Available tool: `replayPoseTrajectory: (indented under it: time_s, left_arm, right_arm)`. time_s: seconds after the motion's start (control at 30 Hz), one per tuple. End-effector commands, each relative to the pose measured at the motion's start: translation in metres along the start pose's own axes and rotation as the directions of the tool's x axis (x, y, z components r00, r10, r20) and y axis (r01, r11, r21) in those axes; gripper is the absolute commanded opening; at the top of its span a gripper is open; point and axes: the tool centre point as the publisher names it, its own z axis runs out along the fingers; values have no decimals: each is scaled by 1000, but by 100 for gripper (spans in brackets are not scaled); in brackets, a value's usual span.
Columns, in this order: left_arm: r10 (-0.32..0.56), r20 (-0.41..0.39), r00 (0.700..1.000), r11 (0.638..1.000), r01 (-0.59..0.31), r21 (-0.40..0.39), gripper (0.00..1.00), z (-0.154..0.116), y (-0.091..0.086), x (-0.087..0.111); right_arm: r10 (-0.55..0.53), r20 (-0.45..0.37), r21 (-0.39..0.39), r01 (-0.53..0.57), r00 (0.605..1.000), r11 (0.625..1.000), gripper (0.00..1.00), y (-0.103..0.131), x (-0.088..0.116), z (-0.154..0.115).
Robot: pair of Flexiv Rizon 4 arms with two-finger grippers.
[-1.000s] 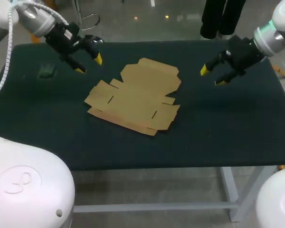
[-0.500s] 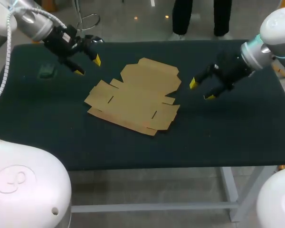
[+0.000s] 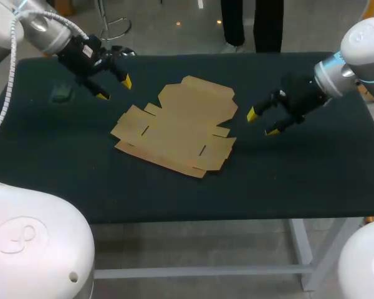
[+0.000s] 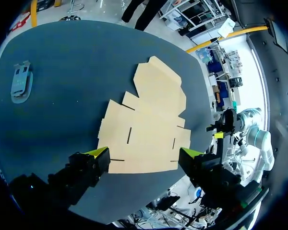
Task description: Assemble the packaging by folding the flat box into shape, placing the metal phone stand inside, and closing the box properly
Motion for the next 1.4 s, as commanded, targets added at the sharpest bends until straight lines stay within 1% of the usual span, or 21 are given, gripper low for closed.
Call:
replayPoseTrajectory:
  time_s: [0.03,0.1,0.17,0.27,0.4,0.47,0.5,0.63,0.7,0.73,0.8,0.83,0.97,1.07,1.1,1.23,1.33,1.4]
  left_arm:
    - [-16,48,999,997,12,74,100,0,20,10]
    - [-26,69,997,994,18,105,100,1,22,10]
    - [-24,71,997,993,15,120,100,4,24,10]
    - [-22,62,998,989,13,146,100,6,25,10]
    - [-36,59,998,985,25,172,100,7,25,8]
    - [-51,50,997,980,40,197,100,7,24,8]
    - [-49,47,998,980,39,196,100,7,23,7]
    - [-50,39,998,978,41,205,100,7,24,6]
    - [-50,38,998,978,41,206,100,8,25,6]
    - [-50,38,998,978,41,206,100,8,25,6]
    - [-51,38,998,978,42,206,100,9,26,5]
    - [-52,38,998,978,43,206,100,9,26,5]
    - [-53,40,998,978,44,204,100,9,28,4]
    - [-54,44,998,979,44,201,100,9,30,2]
    - [-53,45,998,979,43,200,100,9,30,1]
    - [-53,44,998,980,43,196,100,10,31,0]
    - [-51,43,998,980,42,194,100,11,30,-1]
    - [-51,43,998,980,42,193,100,11,30,-1]
  right_arm:
    - [54,-20,17,-53,998,998,100,-2,-1,6]
    - [84,-43,28,-82,996,996,100,-6,-2,10]
    - [99,-45,36,-98,994,995,100,-13,1,18]
    - [122,-57,72,-117,991,990,100,-21,5,30]
    - [154,-43,104,-149,987,983,100,-33,13,42]
    - [168,-12,91,-166,986,982,100,-37,16,49]
    - [177,-27,104,-173,984,979,100,-39,16,53]
    - [214,-87,108,-205,973,973,100,-42,10,69]
    - [235,-113,100,-225,965,969,100,-40,5,76]
    - [243,-129,110,-230,961,967,100,-39,3,79]
    - [256,-138,105,-243,957,964,100,-36,1,86]
    - [263,-145,115,-247,954,962,98,-35,1,89]
    - [279,-152,119,-262,948,958,76,-30,-2,100]
    - [285,-162,117,-268,945,956,53,-27,-2,104]
    - [284,-163,108,-269,945,957,50,-26,-1,104]
    - [281,-165,99,-268,945,958,47,-22,1,106]
    - [287,-167,97,-274,943,957,45,-17,-1,109]
    - [292,-167,96,-279,942,955,42,-15,-3,111]
